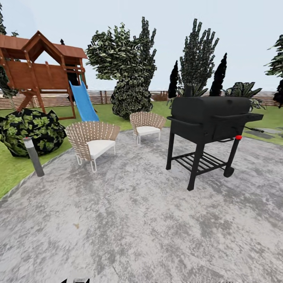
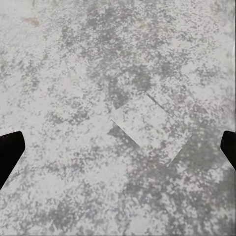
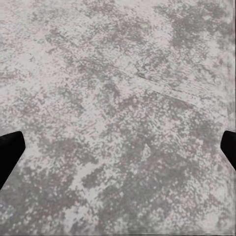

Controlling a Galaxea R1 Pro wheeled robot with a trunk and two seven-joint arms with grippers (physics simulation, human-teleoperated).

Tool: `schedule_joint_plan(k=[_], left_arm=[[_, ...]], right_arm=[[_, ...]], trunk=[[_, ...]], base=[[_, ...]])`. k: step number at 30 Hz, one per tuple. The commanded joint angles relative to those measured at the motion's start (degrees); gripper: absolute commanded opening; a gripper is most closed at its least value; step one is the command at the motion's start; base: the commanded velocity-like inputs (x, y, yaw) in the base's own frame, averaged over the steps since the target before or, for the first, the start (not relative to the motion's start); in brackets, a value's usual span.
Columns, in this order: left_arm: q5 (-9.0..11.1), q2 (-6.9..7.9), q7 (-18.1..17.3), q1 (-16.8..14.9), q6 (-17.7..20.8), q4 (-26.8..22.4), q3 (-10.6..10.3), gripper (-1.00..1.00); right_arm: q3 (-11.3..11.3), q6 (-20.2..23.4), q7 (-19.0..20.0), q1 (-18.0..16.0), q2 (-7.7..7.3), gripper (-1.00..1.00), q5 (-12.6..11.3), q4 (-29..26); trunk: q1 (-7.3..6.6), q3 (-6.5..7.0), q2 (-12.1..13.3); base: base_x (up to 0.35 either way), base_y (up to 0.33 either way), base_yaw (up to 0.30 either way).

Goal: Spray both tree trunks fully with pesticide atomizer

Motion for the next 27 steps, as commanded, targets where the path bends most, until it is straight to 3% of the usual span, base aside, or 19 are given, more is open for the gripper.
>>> schedule_joint_plan(k=[1, 27], left_arm=[[0.05, 0.01, -0.05, -0.03, -0.18, 0.02, 0.01, 1.00], [0.22, 0.11, -0.05, 0.00, -0.18, -0.04, 0.17, 1.00]], right_arm=[[-0.01, -0.18, -0.02, -0.05, 0.01, 1.00, -0.01, 0.05], [-0.01, -0.22, -0.02, -0.05, 0.01, 1.00, -0.03, 0.05]], trunk=[[0.00, -0.06, -0.03], [0.00, -0.06, -0.03]], base=[[0.000, 0.000, -0.300], [-0.016, 0.016, -0.300]])
